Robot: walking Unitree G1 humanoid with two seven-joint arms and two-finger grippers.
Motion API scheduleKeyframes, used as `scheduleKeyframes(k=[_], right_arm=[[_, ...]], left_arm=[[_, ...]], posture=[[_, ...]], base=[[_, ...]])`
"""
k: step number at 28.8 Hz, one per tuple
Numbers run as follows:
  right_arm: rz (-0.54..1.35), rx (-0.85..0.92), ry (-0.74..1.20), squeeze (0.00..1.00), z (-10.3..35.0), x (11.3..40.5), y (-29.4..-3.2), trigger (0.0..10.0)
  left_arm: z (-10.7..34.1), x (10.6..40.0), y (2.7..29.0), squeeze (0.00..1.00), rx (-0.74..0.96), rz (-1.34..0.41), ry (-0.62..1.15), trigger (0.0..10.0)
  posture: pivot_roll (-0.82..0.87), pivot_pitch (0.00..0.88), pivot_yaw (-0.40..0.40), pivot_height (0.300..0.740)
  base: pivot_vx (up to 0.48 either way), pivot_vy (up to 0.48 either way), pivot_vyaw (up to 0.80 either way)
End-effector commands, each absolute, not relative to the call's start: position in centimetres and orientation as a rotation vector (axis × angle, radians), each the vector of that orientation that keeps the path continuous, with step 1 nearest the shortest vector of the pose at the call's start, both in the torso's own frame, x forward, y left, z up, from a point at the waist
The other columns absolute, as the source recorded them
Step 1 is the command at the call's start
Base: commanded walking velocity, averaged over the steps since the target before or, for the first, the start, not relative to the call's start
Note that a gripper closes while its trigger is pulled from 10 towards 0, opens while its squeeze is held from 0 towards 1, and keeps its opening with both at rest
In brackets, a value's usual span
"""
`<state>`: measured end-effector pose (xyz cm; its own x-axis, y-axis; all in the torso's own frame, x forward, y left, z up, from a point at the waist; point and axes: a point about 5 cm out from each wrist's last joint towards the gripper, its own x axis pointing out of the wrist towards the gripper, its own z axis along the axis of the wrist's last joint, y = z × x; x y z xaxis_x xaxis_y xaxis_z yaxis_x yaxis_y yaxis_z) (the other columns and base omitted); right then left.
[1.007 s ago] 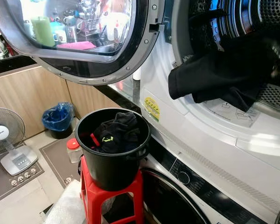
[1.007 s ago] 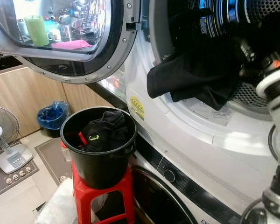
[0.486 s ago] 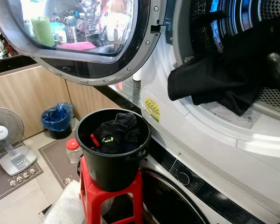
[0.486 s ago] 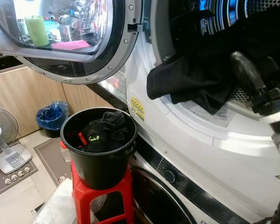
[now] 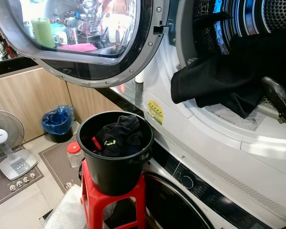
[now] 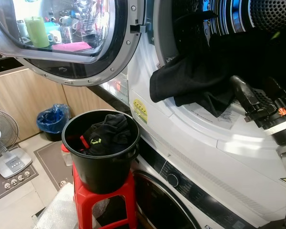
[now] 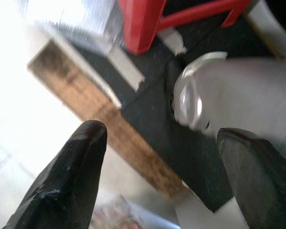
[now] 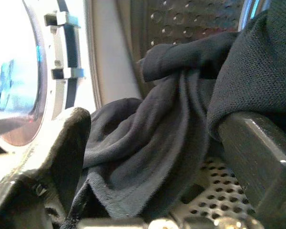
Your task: Clothes washing
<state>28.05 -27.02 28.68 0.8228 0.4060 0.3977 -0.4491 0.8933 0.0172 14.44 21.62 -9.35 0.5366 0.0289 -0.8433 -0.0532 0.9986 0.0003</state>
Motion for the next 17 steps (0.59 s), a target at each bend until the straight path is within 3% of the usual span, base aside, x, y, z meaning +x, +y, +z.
scheduleKeyframes(k=[1, 13, 15, 17], right_arm=[[0.412, 0.098, -0.429, 0.00, 29.3, 28.6, -27.2, 10.0], [0.225, 0.138, -0.526, 0.00, 31.0, 29.2, -28.7, 10.0], [0.062, 0.173, -0.564, 0.00, 32.0, 29.6, -30.3, 10.0], [0.020, 0.200, -0.583, 0.00, 32.3, 29.5, -30.8, 10.0]], left_arm=[[-8.7, 16.1, 20.7, 0.00, -0.018, -0.061, 0.930, 10.0], [-8.6, 16.2, 20.3, 0.00, -0.034, -0.063, 0.908, 10.0], [-8.6, 16.1, 20.4, 0.00, -0.039, -0.052, 0.907, 10.0], [-8.7, 16.1, 20.4, 0.00, -0.041, -0.050, 0.908, 10.0]], posture=[[0.05, 0.071, -0.028, 0.740], [0.05, 0.074, -0.025, 0.740], [0.05, 0.073, -0.025, 0.740], [0.05, 0.073, -0.025, 0.740]], base=[[0.000, 0.000, 0.00], [0.000, 0.000, 0.00], [0.000, 0.000, 0.00], [0.000, 0.000, 0.00]])
